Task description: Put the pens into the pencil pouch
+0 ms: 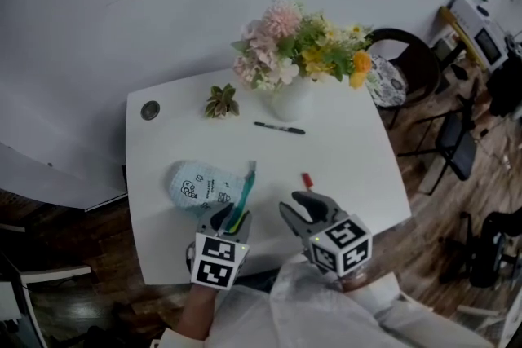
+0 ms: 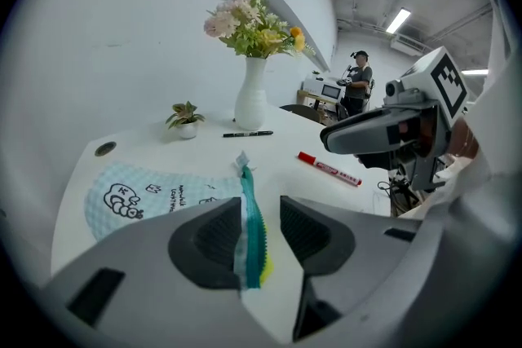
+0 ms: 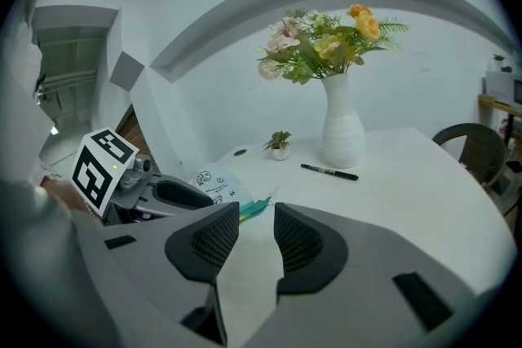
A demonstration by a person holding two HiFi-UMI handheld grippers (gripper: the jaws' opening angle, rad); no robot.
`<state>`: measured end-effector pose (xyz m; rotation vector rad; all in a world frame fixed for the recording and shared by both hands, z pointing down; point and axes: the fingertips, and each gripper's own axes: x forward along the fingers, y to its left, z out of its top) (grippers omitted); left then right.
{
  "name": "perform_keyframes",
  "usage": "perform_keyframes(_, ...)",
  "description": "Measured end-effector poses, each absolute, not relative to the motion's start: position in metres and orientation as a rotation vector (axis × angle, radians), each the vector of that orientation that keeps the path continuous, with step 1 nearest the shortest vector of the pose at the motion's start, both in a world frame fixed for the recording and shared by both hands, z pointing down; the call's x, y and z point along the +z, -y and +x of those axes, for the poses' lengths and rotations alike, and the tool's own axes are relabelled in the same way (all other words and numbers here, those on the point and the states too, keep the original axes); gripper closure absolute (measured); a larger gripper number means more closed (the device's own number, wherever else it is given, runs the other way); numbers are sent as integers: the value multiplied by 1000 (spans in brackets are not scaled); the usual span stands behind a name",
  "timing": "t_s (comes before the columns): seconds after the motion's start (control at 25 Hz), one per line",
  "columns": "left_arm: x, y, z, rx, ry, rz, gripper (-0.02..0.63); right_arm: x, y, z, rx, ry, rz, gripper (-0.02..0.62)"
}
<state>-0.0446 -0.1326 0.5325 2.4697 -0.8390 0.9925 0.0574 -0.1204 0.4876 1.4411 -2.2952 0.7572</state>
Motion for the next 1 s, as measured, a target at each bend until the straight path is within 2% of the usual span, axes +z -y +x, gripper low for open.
perform_keyframes(0.84, 566, 133, -48, 1277, 973, 2362, 476, 494, 111, 76, 792, 2338, 1216, 466)
perform_keyframes(1.0, 566, 135, -51, 1338, 1027, 2386, 537, 494, 111, 81, 785, 2340, 1210, 466)
